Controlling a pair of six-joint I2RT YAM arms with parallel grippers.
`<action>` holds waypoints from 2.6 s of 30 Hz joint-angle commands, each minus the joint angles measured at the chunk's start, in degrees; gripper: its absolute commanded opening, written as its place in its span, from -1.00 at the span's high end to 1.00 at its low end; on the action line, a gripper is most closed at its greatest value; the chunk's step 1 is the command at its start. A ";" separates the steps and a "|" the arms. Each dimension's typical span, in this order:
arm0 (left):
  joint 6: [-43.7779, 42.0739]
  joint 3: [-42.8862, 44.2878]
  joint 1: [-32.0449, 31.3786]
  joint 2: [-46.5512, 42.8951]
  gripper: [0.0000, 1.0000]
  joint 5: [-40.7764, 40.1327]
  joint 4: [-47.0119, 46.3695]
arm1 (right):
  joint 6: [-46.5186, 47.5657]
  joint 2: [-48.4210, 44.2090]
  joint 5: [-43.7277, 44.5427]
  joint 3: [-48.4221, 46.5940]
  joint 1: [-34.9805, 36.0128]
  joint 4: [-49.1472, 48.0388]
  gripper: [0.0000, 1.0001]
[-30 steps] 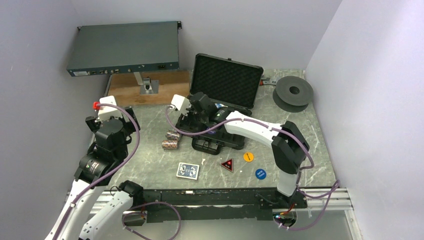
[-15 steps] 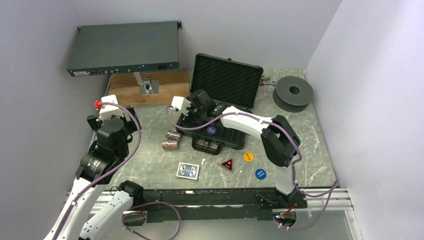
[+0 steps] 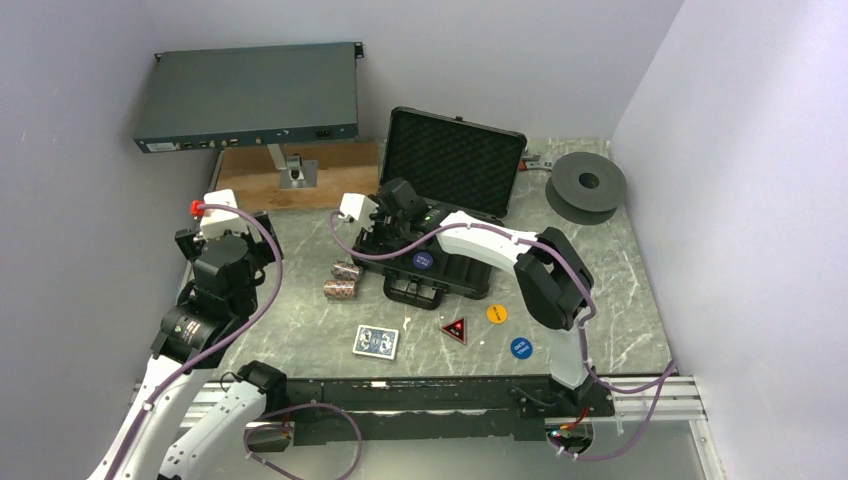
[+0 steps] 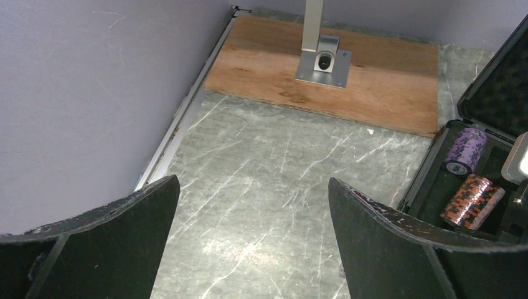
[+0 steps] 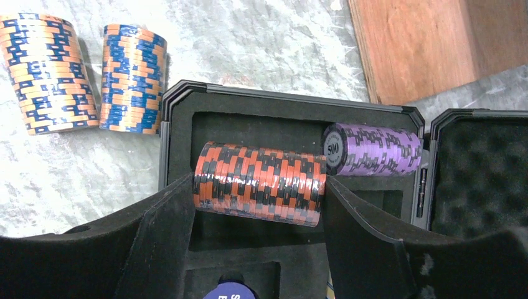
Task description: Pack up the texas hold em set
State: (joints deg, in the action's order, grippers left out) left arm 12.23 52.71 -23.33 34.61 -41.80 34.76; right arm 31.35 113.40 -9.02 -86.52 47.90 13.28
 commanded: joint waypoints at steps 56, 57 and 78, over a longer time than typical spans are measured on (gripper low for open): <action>-1.73 -0.59 2.24 0.55 -0.89 2.83 -3.03 | -7.61 3.51 -16.41 -13.49 -3.52 3.67 -1.00; -1.77 -0.60 2.24 0.57 -0.89 2.80 -2.99 | -8.38 2.47 -16.38 -13.31 -3.52 3.29 -0.99; -1.09 0.24 2.50 2.08 -0.87 4.55 -2.14 | -42.16 -4.97 -19.70 4.90 -3.78 -14.08 -0.49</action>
State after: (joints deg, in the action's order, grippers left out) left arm 11.25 52.16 -21.08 35.70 -38.59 33.69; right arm -6.94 108.14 -27.16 -81.38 42.11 3.38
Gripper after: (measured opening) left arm 0.944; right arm 0.796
